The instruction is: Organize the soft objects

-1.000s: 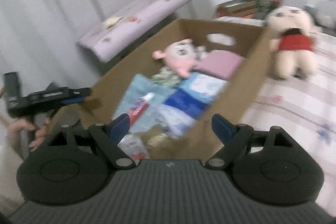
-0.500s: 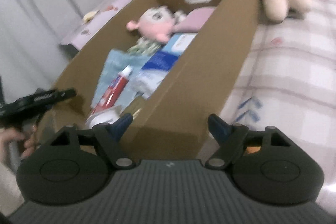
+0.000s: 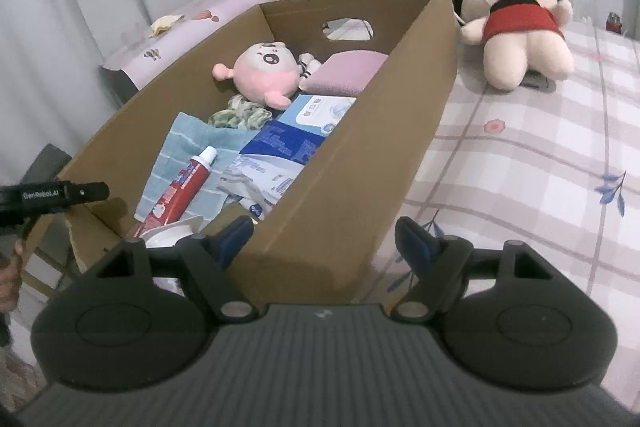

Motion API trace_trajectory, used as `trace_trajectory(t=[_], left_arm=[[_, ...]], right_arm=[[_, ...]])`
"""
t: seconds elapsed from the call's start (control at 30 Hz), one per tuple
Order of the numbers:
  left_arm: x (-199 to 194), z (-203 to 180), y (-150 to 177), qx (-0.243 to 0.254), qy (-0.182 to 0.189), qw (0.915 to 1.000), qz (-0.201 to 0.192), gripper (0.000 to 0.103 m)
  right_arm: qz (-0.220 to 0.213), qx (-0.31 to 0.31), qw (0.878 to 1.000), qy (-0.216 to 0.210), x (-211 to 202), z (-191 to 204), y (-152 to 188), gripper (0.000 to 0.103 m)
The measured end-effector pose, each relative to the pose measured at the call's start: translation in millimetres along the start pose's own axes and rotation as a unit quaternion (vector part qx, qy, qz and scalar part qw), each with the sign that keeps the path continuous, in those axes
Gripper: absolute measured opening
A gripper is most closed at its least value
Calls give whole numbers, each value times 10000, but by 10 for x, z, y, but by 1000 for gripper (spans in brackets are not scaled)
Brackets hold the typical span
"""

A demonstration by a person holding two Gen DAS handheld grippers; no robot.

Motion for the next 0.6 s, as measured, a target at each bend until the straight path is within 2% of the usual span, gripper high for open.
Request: trace_trajectory(t=[0.23, 0.33, 0.37, 0.4, 0.5, 0.53, 0.6], left_arm=[[-43, -68, 40, 35, 7, 9999, 104, 59], [-62, -60, 33, 305, 122, 9993, 149, 63], [-68, -44, 5, 515, 236, 9983, 119, 60], [-88, -5, -33, 555, 294, 9980, 32, 60], [-314, 168, -193, 138, 137, 9986, -483, 56], [-416, 148, -262, 240, 188, 9974, -648, 56], [-566, -57, -393, 990, 450, 9914, -728, 56]], right_arm=[[-186, 10, 9997, 153, -40, -67, -35, 78], [-201, -146, 9994, 235, -64, -52, -59, 78], [-195, -213, 9992, 267, -63, -39, -72, 79], [-183, -258, 9991, 290, -55, -23, -85, 79], [-263, -439, 9979, 395, -58, 13, -93, 79], [-280, -448, 9979, 386, -60, 8, -91, 79], [-279, -348, 9986, 267, -46, -24, -84, 79]])
Point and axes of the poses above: each gripper's, at about its wrist camera, not at the fingertips, and x roughly the way its jaws point, z to its left, y to its underside, the point moved 3 cm from there along x, roughly the way its jaws point, and after that the axes turned 7 degrees about x, right-handed, at the moved point
